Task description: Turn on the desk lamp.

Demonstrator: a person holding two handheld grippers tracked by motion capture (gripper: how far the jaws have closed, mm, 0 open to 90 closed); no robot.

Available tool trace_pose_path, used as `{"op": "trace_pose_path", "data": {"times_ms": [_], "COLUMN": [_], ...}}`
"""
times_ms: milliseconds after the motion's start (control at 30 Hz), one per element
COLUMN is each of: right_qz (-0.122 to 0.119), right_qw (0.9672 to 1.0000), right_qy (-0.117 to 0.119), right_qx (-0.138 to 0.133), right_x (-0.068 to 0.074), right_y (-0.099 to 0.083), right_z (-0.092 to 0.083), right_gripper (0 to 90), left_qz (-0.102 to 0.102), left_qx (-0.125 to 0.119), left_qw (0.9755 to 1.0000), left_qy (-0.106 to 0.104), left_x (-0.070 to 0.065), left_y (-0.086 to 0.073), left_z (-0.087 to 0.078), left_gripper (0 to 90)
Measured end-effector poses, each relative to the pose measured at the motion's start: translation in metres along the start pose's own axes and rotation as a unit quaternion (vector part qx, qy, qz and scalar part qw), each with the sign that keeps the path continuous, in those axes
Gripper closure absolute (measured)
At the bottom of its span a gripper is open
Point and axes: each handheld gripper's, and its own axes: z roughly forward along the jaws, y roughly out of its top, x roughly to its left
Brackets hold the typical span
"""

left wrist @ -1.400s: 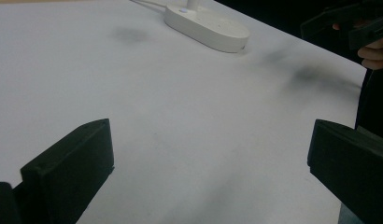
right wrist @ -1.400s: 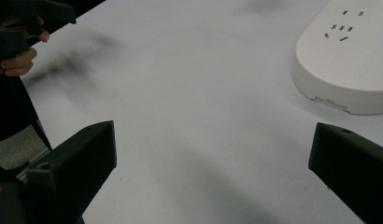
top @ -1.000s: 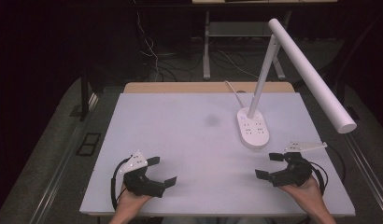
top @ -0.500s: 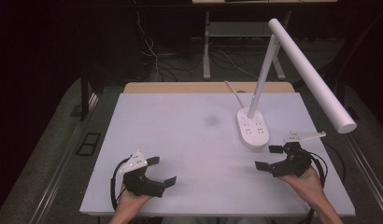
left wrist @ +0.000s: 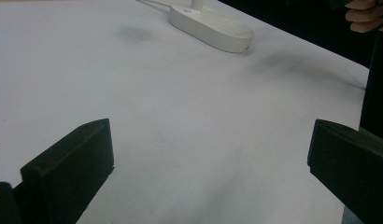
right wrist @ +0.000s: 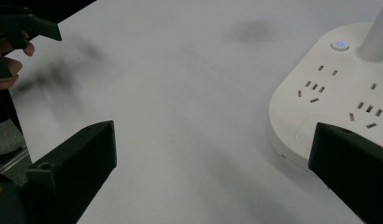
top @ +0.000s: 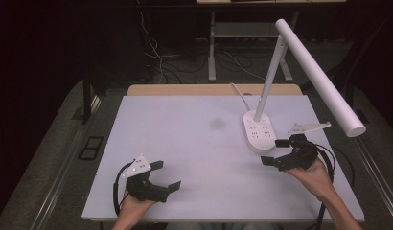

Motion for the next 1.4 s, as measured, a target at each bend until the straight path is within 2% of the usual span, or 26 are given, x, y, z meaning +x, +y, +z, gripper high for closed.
{"op": "trace_pose_path", "data": {"times_ms": [267,667,900,1267,1400], "right_qz": [0.000,-0.001,-0.002,0.008,0.016], "right_qw": [1.0000,0.9998,0.9998,0.9995,0.9991], "right_qy": [-0.003,-0.015,-0.017,-0.025,-0.034], "right_qx": [0.007,0.013,0.010,0.020,0.021], "right_x": [-0.006,-0.025,-0.033,-0.053,-0.065], "right_y": [0.009,0.026,0.030,0.037,0.042], "right_z": [0.002,0.004,0.006,0.007,0.006], "right_gripper": [0.8,0.8,0.8,0.8,0.8], "left_qz": [0.000,0.000,-0.001,-0.003,-0.001], "left_qx": [-0.001,-0.001,0.000,-0.002,0.000], "left_qw": [1.0000,1.0000,1.0000,1.0000,1.0000], "left_qy": [0.000,0.001,0.000,0.001,0.000], "left_x": [0.000,0.000,0.001,0.001,0.001], "left_y": [0.000,0.000,0.000,0.000,0.000], "left_z": [0.000,-0.001,0.000,0.000,0.000], "left_gripper": [0.0,0.0,0.0,0.0,0.0]}}
